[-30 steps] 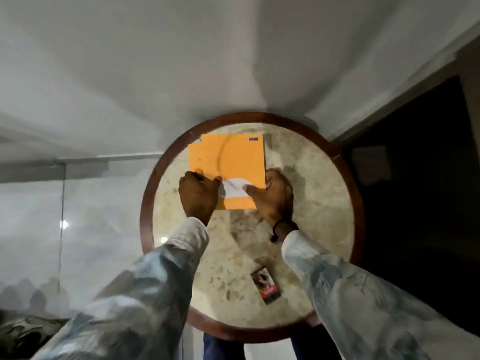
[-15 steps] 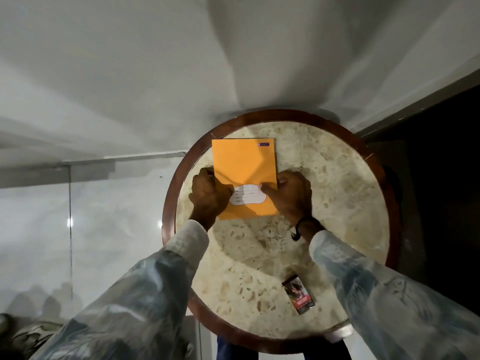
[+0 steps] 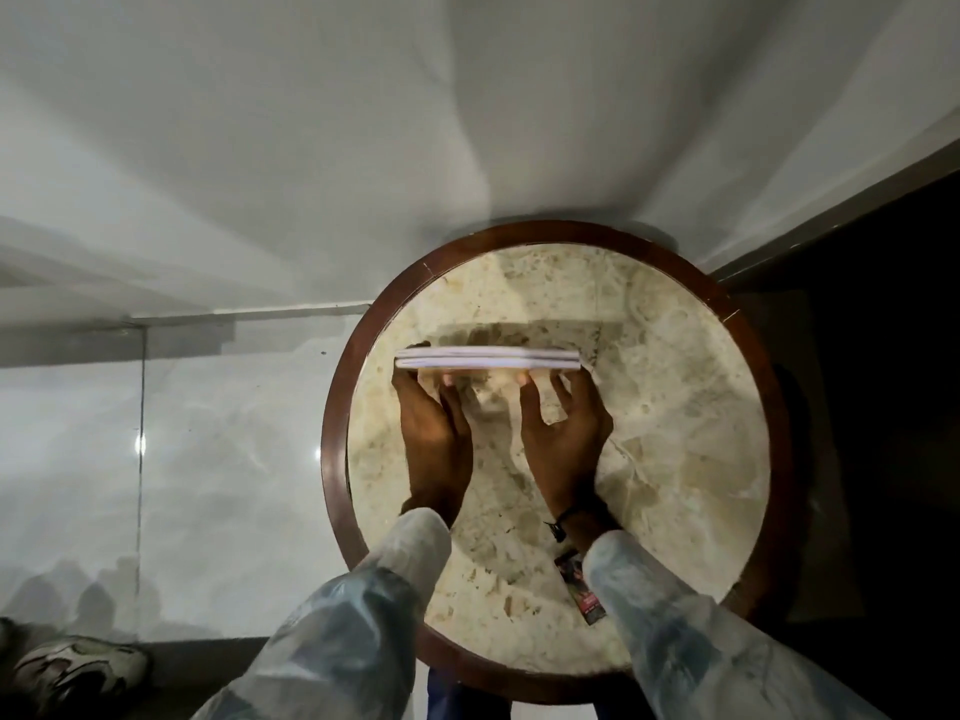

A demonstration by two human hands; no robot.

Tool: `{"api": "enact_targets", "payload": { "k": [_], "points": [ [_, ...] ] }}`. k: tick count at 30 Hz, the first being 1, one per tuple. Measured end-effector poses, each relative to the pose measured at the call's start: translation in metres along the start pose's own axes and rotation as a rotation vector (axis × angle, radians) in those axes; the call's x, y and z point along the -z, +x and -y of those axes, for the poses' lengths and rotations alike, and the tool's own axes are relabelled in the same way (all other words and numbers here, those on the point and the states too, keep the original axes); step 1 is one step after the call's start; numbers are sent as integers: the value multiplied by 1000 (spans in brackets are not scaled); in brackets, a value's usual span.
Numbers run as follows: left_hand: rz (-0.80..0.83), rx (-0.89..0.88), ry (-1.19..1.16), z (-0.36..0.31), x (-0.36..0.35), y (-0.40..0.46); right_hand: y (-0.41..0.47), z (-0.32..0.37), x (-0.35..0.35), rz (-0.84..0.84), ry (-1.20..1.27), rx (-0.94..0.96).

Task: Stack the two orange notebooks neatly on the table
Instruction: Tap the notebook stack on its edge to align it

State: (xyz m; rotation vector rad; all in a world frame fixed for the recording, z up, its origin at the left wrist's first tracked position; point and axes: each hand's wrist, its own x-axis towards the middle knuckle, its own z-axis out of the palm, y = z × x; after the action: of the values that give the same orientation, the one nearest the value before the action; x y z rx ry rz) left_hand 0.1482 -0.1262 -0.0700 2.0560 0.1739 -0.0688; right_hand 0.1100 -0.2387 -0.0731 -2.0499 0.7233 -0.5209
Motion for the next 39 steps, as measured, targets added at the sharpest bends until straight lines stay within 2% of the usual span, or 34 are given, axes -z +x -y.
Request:
{"api": "enact_targets", "payload": {
  "k": [4, 7, 9, 12, 16, 19, 20, 22, 25, 28, 30, 32, 34, 39],
  "points": [
    [14, -22, 53, 3, 3, 4, 14, 5, 5, 91, -16, -19],
    [41, 21, 147, 3, 4, 17, 42, 9, 5, 264, -146, -140],
    [75, 112, 255, 5, 1, 29, 59, 7, -1, 368, -283, -250],
    [109, 288, 418, 8, -7, 39, 70, -3, -13, 461, -332, -404],
    [101, 334, 570, 9, -18, 31, 64, -14, -22, 413, -295, -415],
    [-6, 396, 650, 4, -24, 20, 54, -21, -3, 285, -215, -449],
    [-37, 380, 688, 2, -25, 16, 47, -23, 9, 265, -228, -414],
    [-2, 177, 739, -1, -27, 11, 24, -30, 37, 272, -282, -265],
    [255, -185, 772, 2, -39, 9, -26, -44, 82, 428, -408, -97],
    [461, -264, 878, 22, -53, 8, -77, -64, 117, 645, -567, 13],
    [469, -260, 929, 33, -57, 8, -103, -73, 129, 782, -618, 9],
    [449, -264, 946, 36, -58, 8, -119, -77, 133, 848, -628, 5],
    [452, -263, 951, 34, -59, 10, -119, -76, 130, 807, -603, -6],
    [456, -274, 960, 35, -59, 11, -45, -67, 103, 441, -444, -153]
  ]
}}
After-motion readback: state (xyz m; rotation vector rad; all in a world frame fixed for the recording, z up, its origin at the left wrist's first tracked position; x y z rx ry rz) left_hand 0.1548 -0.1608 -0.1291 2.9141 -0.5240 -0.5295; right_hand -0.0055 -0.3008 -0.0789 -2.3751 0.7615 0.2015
